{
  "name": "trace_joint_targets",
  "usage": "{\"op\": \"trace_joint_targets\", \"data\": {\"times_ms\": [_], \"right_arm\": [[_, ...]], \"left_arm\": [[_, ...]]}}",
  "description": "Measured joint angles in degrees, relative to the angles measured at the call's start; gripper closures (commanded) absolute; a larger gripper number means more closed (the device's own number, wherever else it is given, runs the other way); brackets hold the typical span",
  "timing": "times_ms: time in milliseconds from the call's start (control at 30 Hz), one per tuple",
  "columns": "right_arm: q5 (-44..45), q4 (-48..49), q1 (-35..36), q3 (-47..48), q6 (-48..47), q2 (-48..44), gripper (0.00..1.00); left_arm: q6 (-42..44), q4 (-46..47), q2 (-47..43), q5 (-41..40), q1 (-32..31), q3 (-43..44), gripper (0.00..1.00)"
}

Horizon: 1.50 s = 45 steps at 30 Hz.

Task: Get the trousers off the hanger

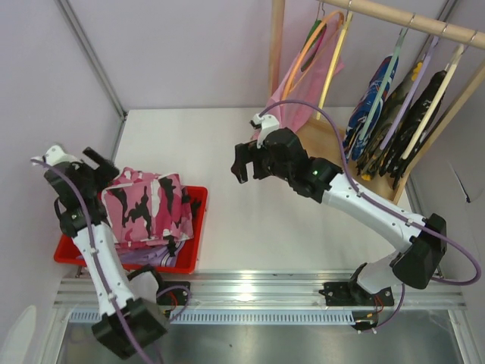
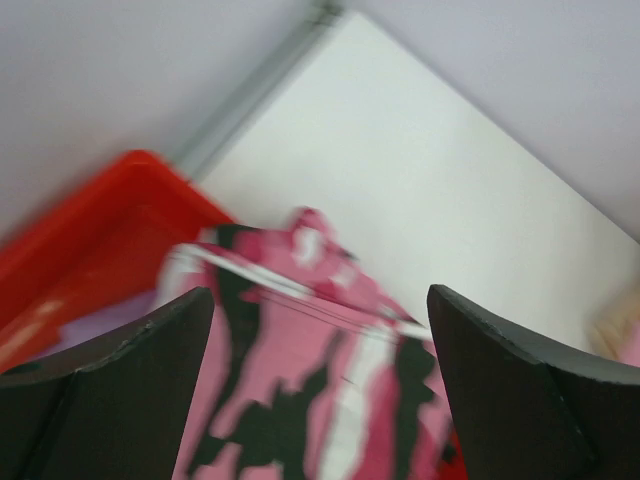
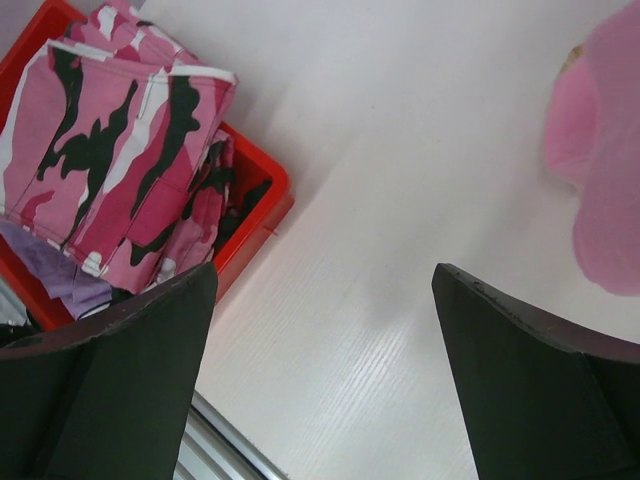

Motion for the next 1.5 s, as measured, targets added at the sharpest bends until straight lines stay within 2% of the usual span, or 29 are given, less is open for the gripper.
{"op": "trace_joint_targets", "data": {"times_ms": [100, 167, 267, 400, 567, 700, 900, 1367, 1467, 1500], "right_arm": [[-0.7, 0.0, -2.9, -0.3, 1.9, -0.1, 0.04], [-0.9, 0.0, -4.8, -1.0, 2.8, -0.5, 0.04], [0.2, -0.5, -6.8, -3.1, 3.9, -2.2, 0.03], [2.3, -0.3, -7.3, -9.2, 5.5, -7.8, 0.03], [4.2, 0.1, -8.7, -17.0, 8.2, -15.6, 0.02], [4.9, -0.1, -10.9, -19.7, 8.9, -18.5, 0.02], [4.2, -0.7, -14.6, -20.2, 8.7, -19.4, 0.02], [1.6, -0.8, -15.8, -20.7, 9.8, -19.6, 0.02], [1.2, -0.8, -15.8, -20.7, 9.8, -19.6, 0.02], [1.0, -0.8, -15.8, -20.7, 9.8, -19.4, 0.02]], "left_arm": [[0.1, -3.0, -3.9, -0.5, -10.6, 1.6, 0.07], [-0.2, -4.9, -4.5, -2.5, -24.0, 2.2, 0.07], [-0.6, -8.4, -3.1, -7.3, -40.1, 2.2, 0.08], [-1.7, -14.1, 3.8, -15.8, -51.8, 2.2, 0.08], [-4.5, -22.0, 15.5, -30.1, -62.1, 3.2, 0.07], [-7.4, -26.0, 19.6, -38.3, -63.6, 3.4, 0.07], [-12.7, -26.4, 20.4, -42.8, -66.1, 2.1, 0.07], [-15.8, -21.7, 25.9, -44.5, -67.3, -3.4, 0.11], [-15.7, -20.5, 26.5, -44.6, -67.3, -4.1, 0.17], [-15.8, -20.1, 26.6, -44.7, -67.3, -4.3, 0.22]]}}
